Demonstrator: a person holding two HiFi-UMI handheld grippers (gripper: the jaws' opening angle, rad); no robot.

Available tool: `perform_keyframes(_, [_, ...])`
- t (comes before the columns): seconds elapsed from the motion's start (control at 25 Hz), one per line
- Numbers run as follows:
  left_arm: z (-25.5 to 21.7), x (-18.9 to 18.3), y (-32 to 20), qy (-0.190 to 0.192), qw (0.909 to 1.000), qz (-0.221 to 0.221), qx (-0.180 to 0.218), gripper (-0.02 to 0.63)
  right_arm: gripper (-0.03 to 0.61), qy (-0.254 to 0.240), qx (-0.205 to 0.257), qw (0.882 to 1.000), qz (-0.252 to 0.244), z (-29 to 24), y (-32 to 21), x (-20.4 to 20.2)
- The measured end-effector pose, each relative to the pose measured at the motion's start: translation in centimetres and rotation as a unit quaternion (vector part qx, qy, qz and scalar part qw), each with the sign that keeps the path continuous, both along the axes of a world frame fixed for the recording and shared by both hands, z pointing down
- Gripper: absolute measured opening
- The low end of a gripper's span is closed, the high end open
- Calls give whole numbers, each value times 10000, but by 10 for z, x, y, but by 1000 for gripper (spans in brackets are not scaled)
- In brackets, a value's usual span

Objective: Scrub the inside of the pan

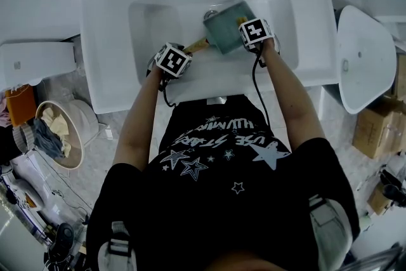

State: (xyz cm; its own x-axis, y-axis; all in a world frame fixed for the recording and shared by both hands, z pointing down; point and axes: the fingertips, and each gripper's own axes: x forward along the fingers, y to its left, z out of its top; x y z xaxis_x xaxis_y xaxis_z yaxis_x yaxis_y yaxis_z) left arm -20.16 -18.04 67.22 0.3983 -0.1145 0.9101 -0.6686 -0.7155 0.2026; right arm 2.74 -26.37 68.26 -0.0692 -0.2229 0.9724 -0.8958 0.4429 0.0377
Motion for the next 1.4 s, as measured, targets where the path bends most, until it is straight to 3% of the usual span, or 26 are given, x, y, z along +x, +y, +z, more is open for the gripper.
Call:
perform_keyframes(0.32, [3, 0, -1, 14, 10000, -34, 35, 141, 87, 511, 118, 9981, -328, 5, -5, 12])
perform_keyframes(0.68, [-4, 2, -1, 50, 9999, 21, 145, 141, 87, 524, -10, 9980, -365, 14, -4, 10])
perform_keyframes(1.2, [-3, 4, -1, 41, 9997, 119, 215, 141, 87, -89, -417, 9979, -493, 19, 31, -42])
perform_keyframes(1.4, [-1, 5, 1, 4, 9998, 116, 155, 141, 88, -325, -481, 9946, -859, 22, 42, -70])
